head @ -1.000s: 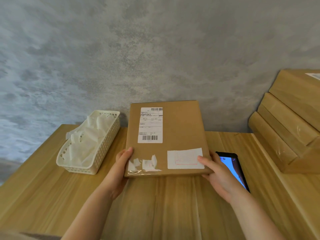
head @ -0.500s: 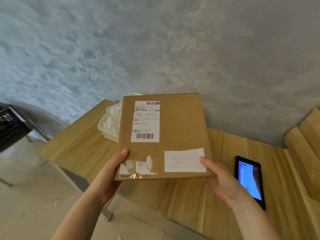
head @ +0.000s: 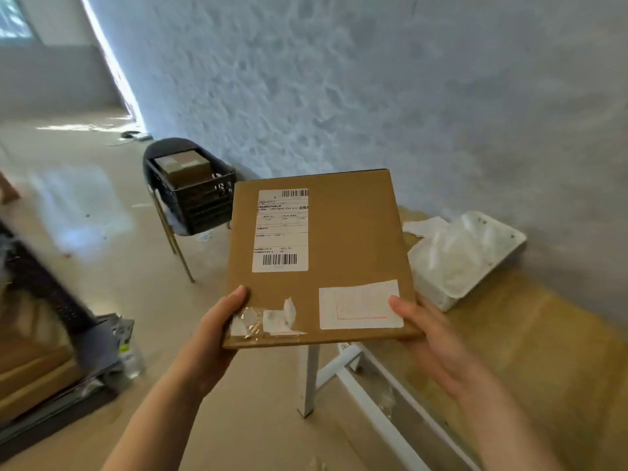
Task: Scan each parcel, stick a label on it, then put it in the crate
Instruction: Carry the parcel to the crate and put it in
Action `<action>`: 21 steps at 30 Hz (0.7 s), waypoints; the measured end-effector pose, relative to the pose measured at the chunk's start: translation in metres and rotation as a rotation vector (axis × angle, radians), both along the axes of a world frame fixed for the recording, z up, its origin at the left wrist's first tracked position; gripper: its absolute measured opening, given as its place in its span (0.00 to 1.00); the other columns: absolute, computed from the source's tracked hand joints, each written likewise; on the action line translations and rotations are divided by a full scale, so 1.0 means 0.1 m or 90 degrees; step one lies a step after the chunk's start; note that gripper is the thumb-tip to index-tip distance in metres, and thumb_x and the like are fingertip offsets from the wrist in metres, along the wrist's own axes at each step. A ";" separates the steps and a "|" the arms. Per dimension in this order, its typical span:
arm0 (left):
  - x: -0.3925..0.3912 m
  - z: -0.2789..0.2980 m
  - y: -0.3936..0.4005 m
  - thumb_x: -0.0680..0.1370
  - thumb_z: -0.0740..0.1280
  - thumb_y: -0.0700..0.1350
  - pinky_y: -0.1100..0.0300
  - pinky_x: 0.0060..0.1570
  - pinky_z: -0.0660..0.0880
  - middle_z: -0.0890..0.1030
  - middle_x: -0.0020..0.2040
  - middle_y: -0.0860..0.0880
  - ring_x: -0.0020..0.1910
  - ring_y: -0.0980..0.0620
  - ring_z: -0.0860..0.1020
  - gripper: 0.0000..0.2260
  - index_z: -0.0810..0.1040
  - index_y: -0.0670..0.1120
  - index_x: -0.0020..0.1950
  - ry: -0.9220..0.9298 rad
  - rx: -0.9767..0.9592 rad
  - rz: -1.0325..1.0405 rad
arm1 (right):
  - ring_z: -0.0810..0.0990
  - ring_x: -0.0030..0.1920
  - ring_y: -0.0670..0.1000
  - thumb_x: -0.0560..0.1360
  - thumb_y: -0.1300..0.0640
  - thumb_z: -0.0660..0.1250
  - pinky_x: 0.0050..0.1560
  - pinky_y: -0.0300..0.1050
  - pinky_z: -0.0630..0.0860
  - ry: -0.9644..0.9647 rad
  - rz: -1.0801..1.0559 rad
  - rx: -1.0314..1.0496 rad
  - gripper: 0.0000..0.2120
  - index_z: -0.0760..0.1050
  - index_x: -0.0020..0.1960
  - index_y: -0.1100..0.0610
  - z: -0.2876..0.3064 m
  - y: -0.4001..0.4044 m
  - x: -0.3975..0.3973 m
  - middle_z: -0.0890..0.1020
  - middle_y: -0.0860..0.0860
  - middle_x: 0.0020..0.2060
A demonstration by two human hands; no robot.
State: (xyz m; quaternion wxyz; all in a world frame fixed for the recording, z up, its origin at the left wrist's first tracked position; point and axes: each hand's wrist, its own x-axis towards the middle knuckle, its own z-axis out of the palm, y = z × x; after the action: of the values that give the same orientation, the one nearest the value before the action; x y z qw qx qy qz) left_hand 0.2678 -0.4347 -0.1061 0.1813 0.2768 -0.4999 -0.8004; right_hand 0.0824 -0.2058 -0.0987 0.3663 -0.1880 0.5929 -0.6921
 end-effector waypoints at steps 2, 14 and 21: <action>0.19 -0.05 -0.42 0.75 0.64 0.53 0.54 0.51 0.73 0.86 0.48 0.45 0.43 0.52 0.85 0.17 0.82 0.45 0.56 -0.011 0.015 0.032 | 0.83 0.58 0.53 0.62 0.45 0.79 0.57 0.47 0.79 -0.019 0.031 0.004 0.35 0.75 0.66 0.54 -0.08 -0.52 0.06 0.85 0.54 0.57; 0.89 -0.49 -2.71 0.79 0.62 0.53 0.52 0.61 0.73 0.84 0.58 0.44 0.56 0.47 0.83 0.17 0.80 0.46 0.62 -0.097 0.093 0.140 | 0.82 0.60 0.54 0.68 0.46 0.73 0.60 0.51 0.75 -0.090 0.187 0.062 0.31 0.74 0.68 0.57 -0.67 -3.21 0.31 0.84 0.55 0.59; 0.50 -0.78 -3.98 0.78 0.64 0.55 0.50 0.66 0.71 0.84 0.59 0.44 0.59 0.45 0.82 0.20 0.78 0.45 0.65 -0.115 0.099 0.173 | 0.80 0.63 0.56 0.59 0.38 0.80 0.60 0.50 0.74 -0.076 0.254 0.069 0.44 0.75 0.68 0.59 -0.99 -4.69 -0.22 0.82 0.57 0.61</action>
State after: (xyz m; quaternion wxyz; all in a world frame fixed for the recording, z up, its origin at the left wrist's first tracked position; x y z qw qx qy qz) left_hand 0.3175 -0.8330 -0.1839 0.2198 0.4258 -0.4089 -0.7766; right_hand 0.0605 -0.6748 -0.1980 0.5403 -0.2404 0.5571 -0.5830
